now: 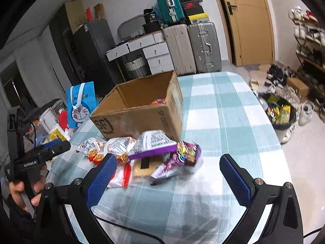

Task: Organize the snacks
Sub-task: 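Open both grippers to drop the packs into the box and withdraw, then grasp the purple candy bag with the right gripper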

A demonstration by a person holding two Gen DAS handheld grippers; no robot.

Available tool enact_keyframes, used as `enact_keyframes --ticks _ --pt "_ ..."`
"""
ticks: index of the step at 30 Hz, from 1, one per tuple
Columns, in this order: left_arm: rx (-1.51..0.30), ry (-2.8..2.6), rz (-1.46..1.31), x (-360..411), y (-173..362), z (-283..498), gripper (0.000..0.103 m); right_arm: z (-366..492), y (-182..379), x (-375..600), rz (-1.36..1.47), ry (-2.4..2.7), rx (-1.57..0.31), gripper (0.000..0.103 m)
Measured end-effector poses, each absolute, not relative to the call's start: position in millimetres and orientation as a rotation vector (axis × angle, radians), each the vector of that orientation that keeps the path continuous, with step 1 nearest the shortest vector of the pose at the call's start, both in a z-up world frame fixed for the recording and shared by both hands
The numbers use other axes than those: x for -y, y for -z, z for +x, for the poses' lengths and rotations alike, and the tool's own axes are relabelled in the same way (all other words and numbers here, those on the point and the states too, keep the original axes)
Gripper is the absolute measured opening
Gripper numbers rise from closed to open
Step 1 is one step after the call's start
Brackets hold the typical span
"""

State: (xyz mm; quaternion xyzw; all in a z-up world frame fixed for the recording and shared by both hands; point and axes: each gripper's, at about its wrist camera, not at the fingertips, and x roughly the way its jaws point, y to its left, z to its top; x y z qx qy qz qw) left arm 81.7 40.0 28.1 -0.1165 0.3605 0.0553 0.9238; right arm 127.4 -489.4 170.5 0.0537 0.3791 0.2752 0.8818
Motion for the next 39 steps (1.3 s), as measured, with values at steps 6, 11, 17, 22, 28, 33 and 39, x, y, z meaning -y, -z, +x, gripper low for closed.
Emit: enact_keyframes --ticks 6,11,17,22,28,33,39 --pt "-0.769 -0.119 -0.262 -46.1 -14.2 86.2 0.102 132.1 -162.3 487.2 0.084 -0.551 -0.825 0.103" --pt "-0.788 -0.127 -0.265 -49.4 -6.7 90.7 0.102 139.3 -151.1 477.5 0.046 -0.532 -0.862 0.103" --pt "-0.806 -0.133 -0.268 -52.3 0.8 97.4 0.102 154.9 -134.4 471.6 0.059 -0.529 -0.931 0.103" --pt "-0.818 -0.136 -0.283 -57.2 6.3 100.9 0.102 167.6 -123.1 469.3 0.073 -0.522 -0.978 0.103" --pt "-0.830 -0.127 -0.304 -61.3 11.5 105.0 0.102 177.8 -115.7 467.7 0.095 -0.521 -0.979 0.101" --pt "-0.831 -0.127 -0.294 -60.9 10.9 106.8 0.102 188.2 -108.5 464.8 0.122 -0.513 -1.001 0.087" --pt "-0.837 -0.128 -0.294 -62.0 12.5 109.8 0.102 194.5 -102.5 465.1 0.134 -0.515 -1.013 0.085"
